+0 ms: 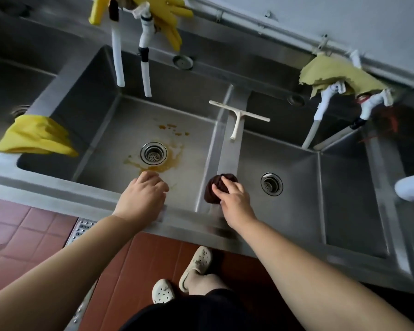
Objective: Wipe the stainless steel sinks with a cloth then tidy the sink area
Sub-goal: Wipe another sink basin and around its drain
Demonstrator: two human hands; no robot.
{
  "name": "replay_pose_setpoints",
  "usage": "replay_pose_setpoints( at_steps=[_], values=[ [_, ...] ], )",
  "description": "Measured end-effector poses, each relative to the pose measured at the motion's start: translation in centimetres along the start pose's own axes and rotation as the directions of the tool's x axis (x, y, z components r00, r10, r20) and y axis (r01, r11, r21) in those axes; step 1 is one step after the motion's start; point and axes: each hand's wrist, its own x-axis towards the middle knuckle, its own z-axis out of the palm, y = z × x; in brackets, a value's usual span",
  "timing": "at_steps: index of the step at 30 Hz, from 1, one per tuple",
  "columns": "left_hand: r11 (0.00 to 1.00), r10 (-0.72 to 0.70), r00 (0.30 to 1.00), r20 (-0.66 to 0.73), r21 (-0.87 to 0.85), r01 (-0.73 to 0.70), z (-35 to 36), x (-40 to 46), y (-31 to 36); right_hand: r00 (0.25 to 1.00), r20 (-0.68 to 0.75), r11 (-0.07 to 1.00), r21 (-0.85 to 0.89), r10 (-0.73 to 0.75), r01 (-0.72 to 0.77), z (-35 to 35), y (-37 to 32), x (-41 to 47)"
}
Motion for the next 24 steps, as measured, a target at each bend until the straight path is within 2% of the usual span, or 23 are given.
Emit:
replay_pose_setpoints(
  at_steps=[7,12,20,24],
  values=[
    [0.995,0.079,0.995,0.060,-0.058,-0.076,1.6,4.7,0.4,0.994,-0.109,0.999,0.004,-0.031,0.031,0.3,0.1,1.0],
    [0.992,0.109,0.986,0.127,-0.073,-0.101,2.3,8.9,-0.5,0.977,-0.199,0.996,-0.067,-0.073,0.061,1.1,0.2,1.7],
    [0.994,0.097,0.966,0.238,-0.070,-0.083,3.1,13.8,-3.3,0.955,-0.266,0.987,-0.126,-0.129,0.098,1.7,0.3,4.8],
    [0.986,0.159,0.937,0.310,-0.091,-0.138,3.5,15.2,-4.0,0.960,-0.255,0.990,-0.111,-0.119,0.093,1.4,-0.7,6.9]
  ],
)
